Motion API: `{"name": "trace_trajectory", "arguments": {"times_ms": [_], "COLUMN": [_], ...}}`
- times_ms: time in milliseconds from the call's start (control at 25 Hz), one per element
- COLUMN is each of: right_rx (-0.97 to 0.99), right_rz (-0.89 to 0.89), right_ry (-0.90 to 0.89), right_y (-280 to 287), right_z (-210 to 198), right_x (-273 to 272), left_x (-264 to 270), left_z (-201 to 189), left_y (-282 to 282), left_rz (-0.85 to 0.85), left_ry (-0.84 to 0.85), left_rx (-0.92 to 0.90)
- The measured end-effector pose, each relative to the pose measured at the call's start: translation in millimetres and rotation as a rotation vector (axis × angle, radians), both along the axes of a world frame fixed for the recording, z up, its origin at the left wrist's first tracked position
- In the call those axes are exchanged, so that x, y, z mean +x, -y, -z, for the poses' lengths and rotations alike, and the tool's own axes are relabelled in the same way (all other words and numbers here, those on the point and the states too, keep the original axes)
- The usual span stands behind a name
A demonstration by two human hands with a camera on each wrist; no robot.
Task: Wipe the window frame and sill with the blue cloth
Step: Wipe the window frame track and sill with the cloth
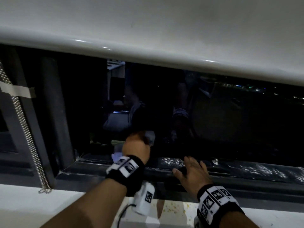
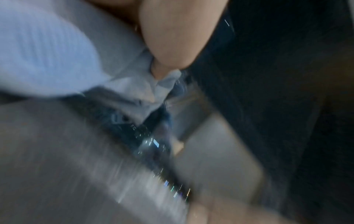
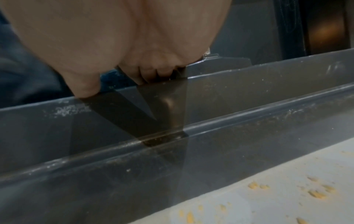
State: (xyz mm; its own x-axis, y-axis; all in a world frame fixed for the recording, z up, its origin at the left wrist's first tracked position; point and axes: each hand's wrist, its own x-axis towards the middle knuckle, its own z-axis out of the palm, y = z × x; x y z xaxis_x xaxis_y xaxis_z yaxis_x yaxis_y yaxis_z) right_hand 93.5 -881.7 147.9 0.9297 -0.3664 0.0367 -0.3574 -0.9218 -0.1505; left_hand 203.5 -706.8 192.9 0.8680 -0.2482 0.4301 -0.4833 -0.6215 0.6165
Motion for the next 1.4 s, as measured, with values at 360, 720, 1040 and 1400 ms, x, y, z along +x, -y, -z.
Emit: {"name": "trace_trajectory", "arguments": {"times_ms": [360,720,1040,1400], "right_rx": [0.009,-0.044,-0.121,-0.119], "right_rz": [-0.004,-0.084,-0.130,-0.136], "right_ry": [0.064,0.049,-0.070,-0.025], "right_y": [3,17,38,38], "right_z": [2,-16,-11,-9], "right_x": [2,-9,-11,-11], "left_x": [-37,2,-4,-43], "left_z": [30,30,35,57], "left_y": [14,-27,58,2], "left_rz": [0.372,0.230,0.189,0.594], "left_ry": [-0.068,-0.168,-0.135,-0.281], "left_rx": [0.287,-0.013,0.303,-0.076]}}
